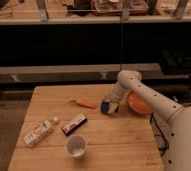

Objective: Wipe the white sponge on the table

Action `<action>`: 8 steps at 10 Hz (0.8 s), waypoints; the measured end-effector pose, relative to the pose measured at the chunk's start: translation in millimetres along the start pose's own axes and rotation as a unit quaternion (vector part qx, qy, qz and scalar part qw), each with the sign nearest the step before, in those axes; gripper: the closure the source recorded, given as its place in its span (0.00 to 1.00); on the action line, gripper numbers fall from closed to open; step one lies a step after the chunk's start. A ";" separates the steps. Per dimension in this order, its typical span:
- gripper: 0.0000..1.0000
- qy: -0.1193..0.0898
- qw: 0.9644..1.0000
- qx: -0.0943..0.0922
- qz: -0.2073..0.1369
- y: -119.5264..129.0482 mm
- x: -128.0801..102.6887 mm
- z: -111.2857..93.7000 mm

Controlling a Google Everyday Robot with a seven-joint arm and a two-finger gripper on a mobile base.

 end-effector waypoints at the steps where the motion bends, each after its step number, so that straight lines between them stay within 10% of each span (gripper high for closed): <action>1: 0.85 -0.002 1.000 -0.001 0.000 1.6 0.9 -0.3; 3: 1.00 -0.033 0.999 -0.021 -0.016 -1.4 -13.6 9.8; 8: 1.00 -0.071 0.993 -0.082 -0.055 26.9 -63.4 36.6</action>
